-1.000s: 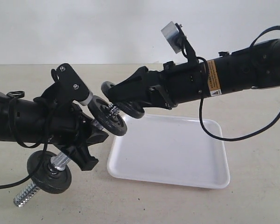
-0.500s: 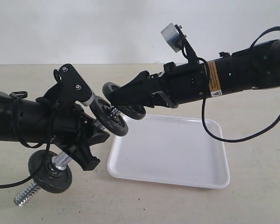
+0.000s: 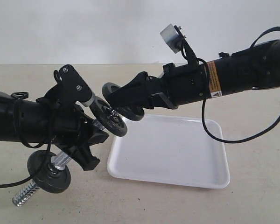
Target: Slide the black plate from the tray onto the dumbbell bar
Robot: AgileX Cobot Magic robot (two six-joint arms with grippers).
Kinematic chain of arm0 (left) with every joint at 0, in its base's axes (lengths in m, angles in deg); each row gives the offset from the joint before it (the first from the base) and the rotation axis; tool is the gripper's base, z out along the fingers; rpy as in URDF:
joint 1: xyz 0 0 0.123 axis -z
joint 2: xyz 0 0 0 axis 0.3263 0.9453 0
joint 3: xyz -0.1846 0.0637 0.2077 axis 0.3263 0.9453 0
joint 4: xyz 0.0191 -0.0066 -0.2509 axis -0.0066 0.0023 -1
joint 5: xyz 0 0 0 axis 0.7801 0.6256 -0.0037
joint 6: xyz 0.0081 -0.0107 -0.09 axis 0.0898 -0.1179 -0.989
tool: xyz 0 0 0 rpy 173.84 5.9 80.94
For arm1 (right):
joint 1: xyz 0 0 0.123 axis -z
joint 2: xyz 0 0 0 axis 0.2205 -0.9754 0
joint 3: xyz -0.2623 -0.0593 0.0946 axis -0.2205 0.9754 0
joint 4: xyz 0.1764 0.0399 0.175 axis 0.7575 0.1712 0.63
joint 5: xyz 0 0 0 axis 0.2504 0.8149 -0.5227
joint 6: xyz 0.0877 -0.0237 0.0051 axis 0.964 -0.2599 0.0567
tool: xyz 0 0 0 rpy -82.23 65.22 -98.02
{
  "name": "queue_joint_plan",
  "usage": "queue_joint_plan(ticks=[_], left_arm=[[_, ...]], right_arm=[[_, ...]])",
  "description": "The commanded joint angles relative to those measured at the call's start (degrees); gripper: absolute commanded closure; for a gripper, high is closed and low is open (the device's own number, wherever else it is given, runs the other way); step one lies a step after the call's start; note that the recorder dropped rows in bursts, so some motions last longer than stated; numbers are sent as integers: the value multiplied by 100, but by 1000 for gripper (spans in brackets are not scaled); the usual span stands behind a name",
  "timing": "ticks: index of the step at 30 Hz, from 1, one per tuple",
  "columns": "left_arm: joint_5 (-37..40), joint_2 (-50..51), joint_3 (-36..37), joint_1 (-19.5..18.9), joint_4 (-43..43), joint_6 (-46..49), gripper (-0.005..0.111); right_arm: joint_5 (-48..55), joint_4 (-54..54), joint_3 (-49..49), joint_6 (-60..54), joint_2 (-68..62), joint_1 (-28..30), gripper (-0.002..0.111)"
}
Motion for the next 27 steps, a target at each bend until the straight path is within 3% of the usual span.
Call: queue_joint_plan(ticks=[1,6,14,27], left_arm=[[-471,-112,-197,-55,-353,-183,102],[-1078,-112,-197,-55,-353,-329,102],[-1091,-112,-197,-55,-353,-501,102],[-896,343,-576,-338,-353,-1929,102]], right_arm=[[-833,199,-41,-45,166,-53,3],[-514,266,-41,-92,306,-53,3],[-119,255,-41,-70,628,-53,3],[-238,-29,-41,-4,628,-53,3]])
